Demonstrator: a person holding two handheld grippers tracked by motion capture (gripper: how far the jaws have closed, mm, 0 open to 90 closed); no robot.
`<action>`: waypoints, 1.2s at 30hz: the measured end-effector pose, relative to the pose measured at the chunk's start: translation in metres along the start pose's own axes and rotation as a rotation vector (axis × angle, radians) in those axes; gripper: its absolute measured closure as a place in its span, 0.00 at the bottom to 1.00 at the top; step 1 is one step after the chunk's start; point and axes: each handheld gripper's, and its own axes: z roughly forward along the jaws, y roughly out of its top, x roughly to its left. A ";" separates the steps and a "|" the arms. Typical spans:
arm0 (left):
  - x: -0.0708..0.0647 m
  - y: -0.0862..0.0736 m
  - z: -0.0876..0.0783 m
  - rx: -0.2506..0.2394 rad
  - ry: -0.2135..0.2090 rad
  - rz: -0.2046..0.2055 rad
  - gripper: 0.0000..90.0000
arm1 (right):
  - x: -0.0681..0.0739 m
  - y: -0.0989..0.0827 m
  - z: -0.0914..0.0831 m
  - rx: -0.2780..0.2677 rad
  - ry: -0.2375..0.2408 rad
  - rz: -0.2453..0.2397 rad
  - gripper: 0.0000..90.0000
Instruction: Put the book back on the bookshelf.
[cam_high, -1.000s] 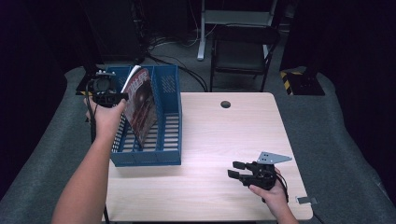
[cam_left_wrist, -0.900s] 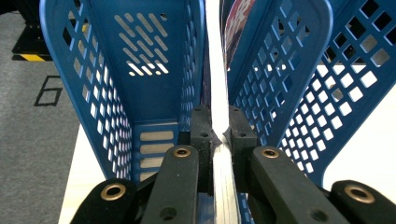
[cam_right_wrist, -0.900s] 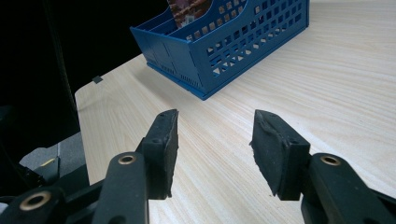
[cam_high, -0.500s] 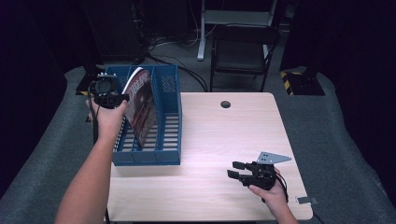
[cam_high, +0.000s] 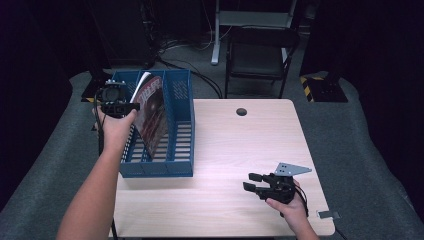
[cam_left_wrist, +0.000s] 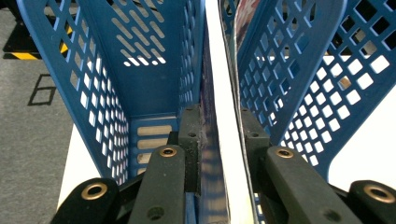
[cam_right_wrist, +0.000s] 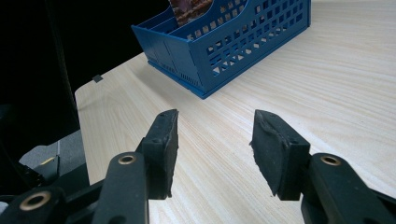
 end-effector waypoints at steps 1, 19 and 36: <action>0.000 0.000 0.000 0.000 0.000 0.000 0.82 | 0.000 0.000 0.000 0.000 0.000 0.000 0.56; -0.002 -0.003 0.002 0.019 -0.026 0.008 0.58 | 0.000 0.000 0.002 0.003 0.007 -0.008 0.56; 0.001 0.003 -0.010 0.002 -0.038 0.020 0.47 | 0.000 0.000 0.001 0.001 0.000 -0.004 0.56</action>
